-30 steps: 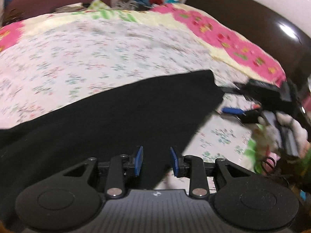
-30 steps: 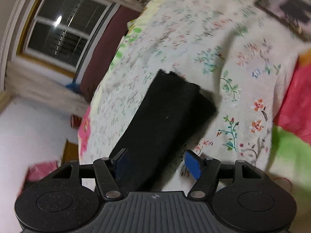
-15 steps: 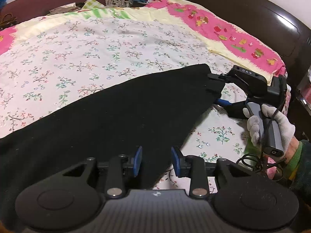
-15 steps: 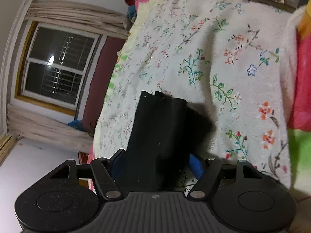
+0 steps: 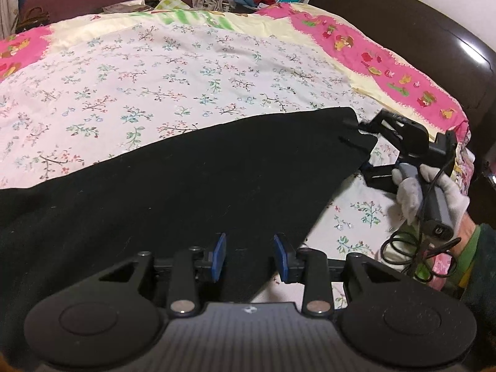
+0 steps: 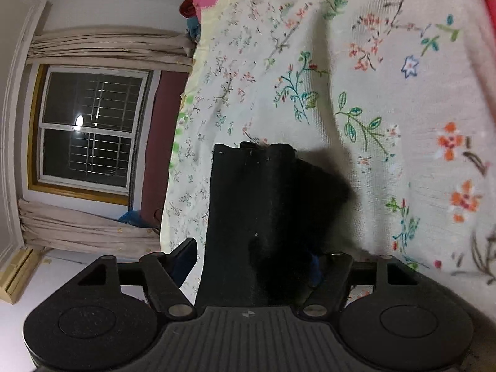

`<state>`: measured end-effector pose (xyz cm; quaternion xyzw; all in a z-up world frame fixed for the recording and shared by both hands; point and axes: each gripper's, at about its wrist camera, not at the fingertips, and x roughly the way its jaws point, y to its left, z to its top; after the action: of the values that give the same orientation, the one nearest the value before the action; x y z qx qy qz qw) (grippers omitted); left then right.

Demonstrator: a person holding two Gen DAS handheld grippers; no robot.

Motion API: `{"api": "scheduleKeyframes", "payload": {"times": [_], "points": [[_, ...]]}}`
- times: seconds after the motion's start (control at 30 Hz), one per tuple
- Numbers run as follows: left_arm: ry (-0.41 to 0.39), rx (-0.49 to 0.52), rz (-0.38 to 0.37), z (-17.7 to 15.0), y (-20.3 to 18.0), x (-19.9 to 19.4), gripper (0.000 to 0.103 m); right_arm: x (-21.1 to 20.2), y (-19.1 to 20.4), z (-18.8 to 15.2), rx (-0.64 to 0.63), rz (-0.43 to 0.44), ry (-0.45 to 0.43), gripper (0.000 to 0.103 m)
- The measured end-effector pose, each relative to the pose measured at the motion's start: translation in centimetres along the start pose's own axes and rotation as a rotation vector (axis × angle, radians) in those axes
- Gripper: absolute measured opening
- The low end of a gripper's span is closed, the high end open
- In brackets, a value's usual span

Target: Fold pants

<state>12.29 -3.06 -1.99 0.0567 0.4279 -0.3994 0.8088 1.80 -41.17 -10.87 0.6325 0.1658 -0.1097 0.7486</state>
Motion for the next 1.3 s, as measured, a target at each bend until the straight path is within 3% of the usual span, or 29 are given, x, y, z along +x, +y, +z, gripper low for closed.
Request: {"api": "scheduleKeyframes", "payload": {"times": [0.07, 0.13, 0.17, 0.67, 0.77, 0.87, 1.1, 1.3], "points": [[-0.008, 0.003, 0.007, -0.1, 0.2, -0.5, 0.042, -0.2, 0.1, 0.2, 0.000, -0.035, -0.003, 0.022], [-0.015, -0.005, 0.020, -0.2, 0.6, -0.9, 0.042, -0.8, -0.4, 0.1, 0.007, -0.033, 0.000, 0.006], [-0.018, -0.010, 0.029, -0.2, 0.9, -1.1, 0.042, -1.1, -0.4, 0.1, 0.004, -0.029, -0.006, 0.004], [-0.052, -0.080, 0.082, -2.3, 3.9, -3.8, 0.042, -2.1, 5.3, -0.8, -0.247, 0.011, -0.053, 0.001], [-0.066, -0.090, 0.085, -2.5, 4.5, -4.2, 0.042, -1.8, 8.1, -1.8, -0.411, -0.025, -0.061, 0.001], [-0.083, -0.109, 0.091, -2.6, 5.2, -4.8, 0.042, -1.2, 10.9, -3.3, -0.548, 0.004, -0.030, 0.001], [-0.130, -0.173, 0.115, -4.2, 7.8, -6.8, 0.043, 1.9, 17.3, -10.1, -0.878, 0.088, 0.123, 0.001], [-0.162, -0.268, 0.143, -7.0, 10.9, -8.8, 0.043, 6.1, 20.1, -18.5, -1.087, 0.162, 0.383, 0.001]]}}
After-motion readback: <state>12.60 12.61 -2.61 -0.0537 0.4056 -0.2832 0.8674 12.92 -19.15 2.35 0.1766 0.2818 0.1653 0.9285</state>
